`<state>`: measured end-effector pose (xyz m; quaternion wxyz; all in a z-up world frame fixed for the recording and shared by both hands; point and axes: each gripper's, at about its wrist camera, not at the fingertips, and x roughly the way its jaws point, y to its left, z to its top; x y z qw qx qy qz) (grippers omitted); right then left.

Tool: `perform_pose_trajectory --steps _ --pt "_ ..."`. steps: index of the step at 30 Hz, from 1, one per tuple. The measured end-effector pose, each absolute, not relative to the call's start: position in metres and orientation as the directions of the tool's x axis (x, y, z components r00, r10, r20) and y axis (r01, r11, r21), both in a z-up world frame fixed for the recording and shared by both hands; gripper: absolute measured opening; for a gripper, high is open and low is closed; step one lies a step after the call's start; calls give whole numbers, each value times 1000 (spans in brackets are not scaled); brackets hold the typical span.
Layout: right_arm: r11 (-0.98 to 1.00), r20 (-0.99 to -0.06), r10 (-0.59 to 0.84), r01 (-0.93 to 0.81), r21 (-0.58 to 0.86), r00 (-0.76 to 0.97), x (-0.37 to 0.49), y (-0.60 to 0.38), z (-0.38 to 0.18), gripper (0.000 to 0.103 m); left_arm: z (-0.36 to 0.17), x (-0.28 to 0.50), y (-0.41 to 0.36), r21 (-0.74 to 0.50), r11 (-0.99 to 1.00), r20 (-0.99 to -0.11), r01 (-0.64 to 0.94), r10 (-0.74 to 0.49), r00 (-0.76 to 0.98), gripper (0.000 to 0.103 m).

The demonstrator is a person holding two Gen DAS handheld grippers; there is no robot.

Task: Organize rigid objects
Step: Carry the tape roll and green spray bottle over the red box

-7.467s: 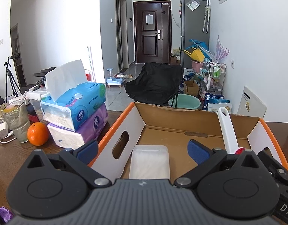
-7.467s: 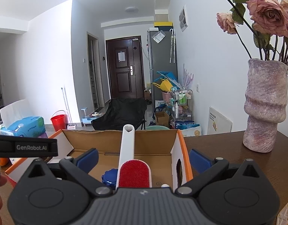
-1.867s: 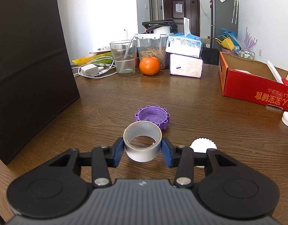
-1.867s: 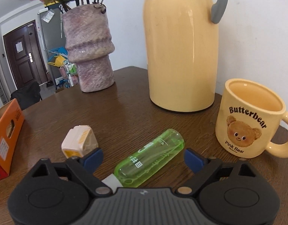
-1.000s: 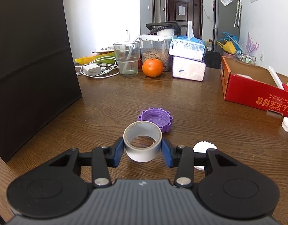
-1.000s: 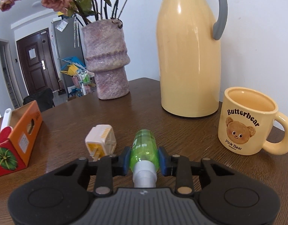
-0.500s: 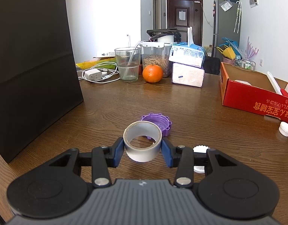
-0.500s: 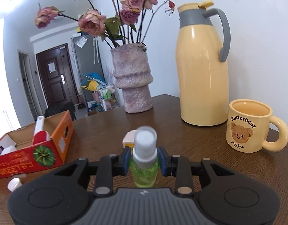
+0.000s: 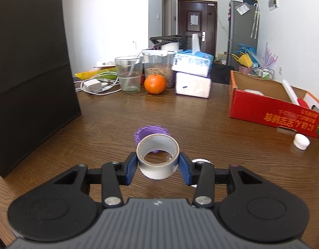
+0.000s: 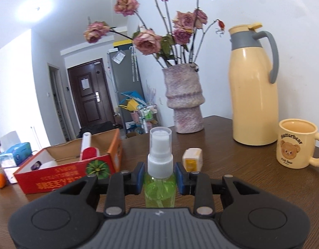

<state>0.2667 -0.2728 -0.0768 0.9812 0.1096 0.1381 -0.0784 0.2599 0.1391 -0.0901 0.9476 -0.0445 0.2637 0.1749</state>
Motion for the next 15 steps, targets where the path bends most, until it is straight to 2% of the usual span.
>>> perform_pose_trajectory --steps 15 --pt "983 -257 79 -32 182 963 259 -202 -64 30 -62 267 72 -6 978 -471 -211 183 863 44"
